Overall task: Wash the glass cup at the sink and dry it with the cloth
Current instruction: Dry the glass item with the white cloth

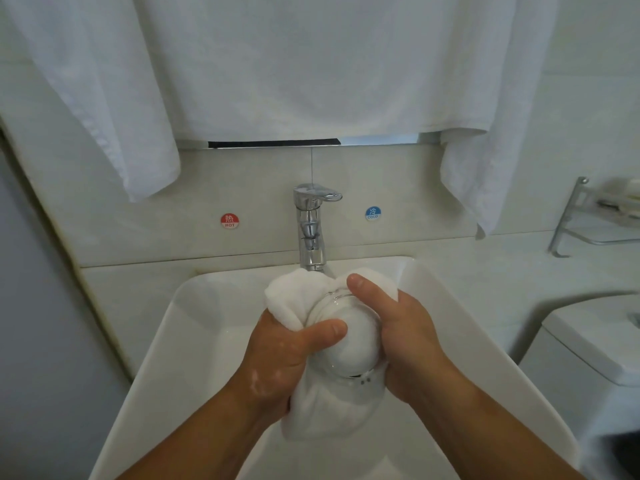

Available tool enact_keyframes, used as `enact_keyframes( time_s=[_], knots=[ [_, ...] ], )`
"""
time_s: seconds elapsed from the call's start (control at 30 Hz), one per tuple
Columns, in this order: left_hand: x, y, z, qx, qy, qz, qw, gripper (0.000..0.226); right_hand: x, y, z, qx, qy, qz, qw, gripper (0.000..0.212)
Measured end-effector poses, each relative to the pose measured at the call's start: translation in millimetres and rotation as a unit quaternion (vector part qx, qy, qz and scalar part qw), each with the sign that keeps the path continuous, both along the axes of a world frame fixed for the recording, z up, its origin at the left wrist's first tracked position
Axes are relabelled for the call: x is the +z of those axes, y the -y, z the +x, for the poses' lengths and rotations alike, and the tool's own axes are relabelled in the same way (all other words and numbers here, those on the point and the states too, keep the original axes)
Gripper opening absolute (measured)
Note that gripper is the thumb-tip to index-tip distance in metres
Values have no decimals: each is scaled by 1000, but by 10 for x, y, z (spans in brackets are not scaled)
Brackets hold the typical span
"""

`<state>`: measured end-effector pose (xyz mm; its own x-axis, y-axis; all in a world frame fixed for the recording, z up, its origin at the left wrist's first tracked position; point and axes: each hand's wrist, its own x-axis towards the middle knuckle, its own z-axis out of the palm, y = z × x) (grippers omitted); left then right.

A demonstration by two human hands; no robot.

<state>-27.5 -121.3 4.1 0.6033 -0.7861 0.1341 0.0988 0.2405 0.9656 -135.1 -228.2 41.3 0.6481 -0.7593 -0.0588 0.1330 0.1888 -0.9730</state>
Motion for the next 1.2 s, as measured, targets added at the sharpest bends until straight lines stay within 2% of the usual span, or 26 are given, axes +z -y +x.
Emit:
enact_keyframes(
  time_s=[0.13,0.23,0.27,0.33,0.37,0.4,0.47,0.53,0.57,0.67,0.73,0.8,0.9,0.97,1.1,1.2],
  knots=[
    [-22,7,-43,73,73,64,993,90,-68,-16,3,-57,40,68,995,24],
    [-41,-3,-39,87,88,79,989,96,-172,-42,1,-58,35,78,995,32],
    [-41,-13,-32,87,90,87,988,96,-205,-28,-8,-55,3,35,998,41],
    [-31,-28,-16,91,97,103,986,89,-254,63,-66,-84,-110,-140,980,64],
    [-13,-40,-25,96,95,109,985,86,-268,107,-130,-102,-150,-248,952,70],
    [15,-47,-39,101,89,112,985,83,-275,126,-196,-99,-145,-351,920,74],
    [70,-51,-59,97,67,112,987,74,-311,105,-289,-33,-111,-521,846,78],
    [124,-48,-70,72,35,92,993,64,-391,82,-295,14,-114,-614,781,80],
    [149,-63,-77,49,3,78,996,60,-415,87,-290,16,-111,-623,774,80],
    [206,-142,-116,-71,-156,9,985,64,-354,150,-277,-23,-79,-594,801,77],
    [266,-156,-172,-104,-200,10,974,75,-317,151,-263,-34,-69,-595,800,75],
    [299,-135,-268,-97,-181,32,978,76,-314,99,-241,-32,-66,-590,804,73],
    [339,-132,-408,-74,-158,38,984,46,-327,25,-193,-69,-73,-599,794,71],
    [288,-130,-419,-35,-158,36,986,38,-344,11,-170,-104,-75,-603,787,71],
    [220,-109,-409,16,-176,47,983,43,-369,-44,-131,-137,-83,-573,804,71],
    [183,-86,-360,30,-205,45,977,61,-365,-97,-103,-147,-84,-542,823,70]
  ],
)
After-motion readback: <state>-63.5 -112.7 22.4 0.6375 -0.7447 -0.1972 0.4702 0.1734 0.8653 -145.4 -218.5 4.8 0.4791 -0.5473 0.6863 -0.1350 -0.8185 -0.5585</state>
